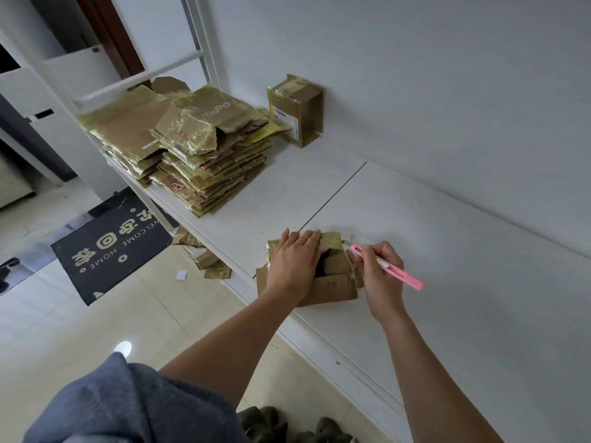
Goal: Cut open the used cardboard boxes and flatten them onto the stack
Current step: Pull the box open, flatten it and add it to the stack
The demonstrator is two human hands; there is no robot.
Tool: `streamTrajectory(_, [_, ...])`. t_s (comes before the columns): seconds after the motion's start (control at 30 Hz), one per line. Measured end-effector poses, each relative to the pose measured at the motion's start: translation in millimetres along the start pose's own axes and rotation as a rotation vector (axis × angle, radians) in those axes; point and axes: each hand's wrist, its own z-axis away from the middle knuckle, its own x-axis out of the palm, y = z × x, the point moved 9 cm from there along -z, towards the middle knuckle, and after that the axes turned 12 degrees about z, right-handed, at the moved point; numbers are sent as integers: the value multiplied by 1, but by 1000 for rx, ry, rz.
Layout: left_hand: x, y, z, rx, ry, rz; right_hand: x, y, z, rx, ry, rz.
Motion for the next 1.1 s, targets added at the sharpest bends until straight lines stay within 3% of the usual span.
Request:
streamTrajectory(0.17, [0,0,-1,-3,11,5,17,-5,16,-91,-178,109])
streamTrajectory(0.37, [-3,0,2,13,35,43,-10,5,17,13,86,-214])
streamTrajectory(0.6, [-6,0,1,14,65,90,6,-5,8,-16,94,-35])
streamTrajectory(0.77, [-8,-1,2,9,82,113,4,-17,12,-154,17,101])
streamTrajectory(0.9, [-7,0,1,-2,60,115,7,-14,11,-146,-144,118])
streamTrajectory(1.03, [-5,4,-1,33,0,96,-16,-2,8,-28,55,-132])
streamTrajectory(1.1, [-7,8,-1,88,-56,114,-28,-2,6,-19,157,-133])
